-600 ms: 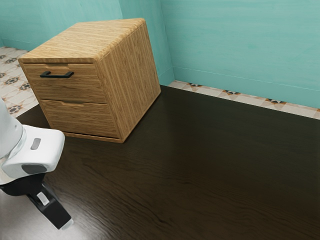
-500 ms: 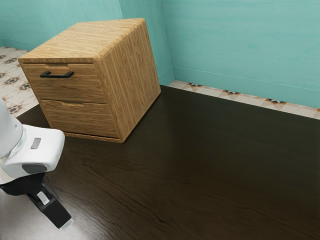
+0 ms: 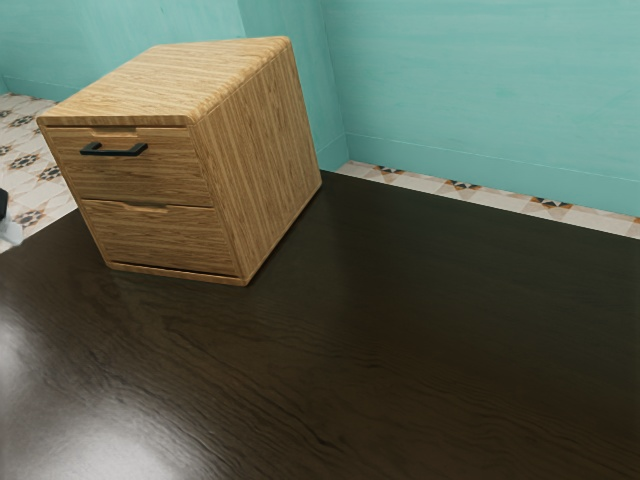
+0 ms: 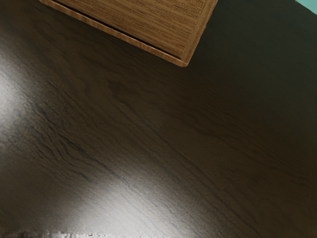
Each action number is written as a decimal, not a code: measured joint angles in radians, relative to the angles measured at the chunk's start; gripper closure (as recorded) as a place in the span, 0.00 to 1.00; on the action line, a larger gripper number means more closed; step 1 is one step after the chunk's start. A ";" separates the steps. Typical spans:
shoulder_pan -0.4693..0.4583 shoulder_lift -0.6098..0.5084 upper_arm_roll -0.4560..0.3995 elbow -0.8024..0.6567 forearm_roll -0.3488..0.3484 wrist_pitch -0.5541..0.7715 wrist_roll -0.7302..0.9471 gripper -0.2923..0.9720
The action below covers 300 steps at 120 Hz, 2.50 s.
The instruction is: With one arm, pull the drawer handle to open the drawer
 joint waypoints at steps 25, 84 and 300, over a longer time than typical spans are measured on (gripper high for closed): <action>0.091 0.010 -0.073 -0.041 -0.051 -0.023 -0.245 0.23; 0.060 0.059 -0.078 -0.002 -0.056 0.125 -0.941 0.23; 0.053 0.339 0.004 0.137 0.083 0.158 -1.483 0.23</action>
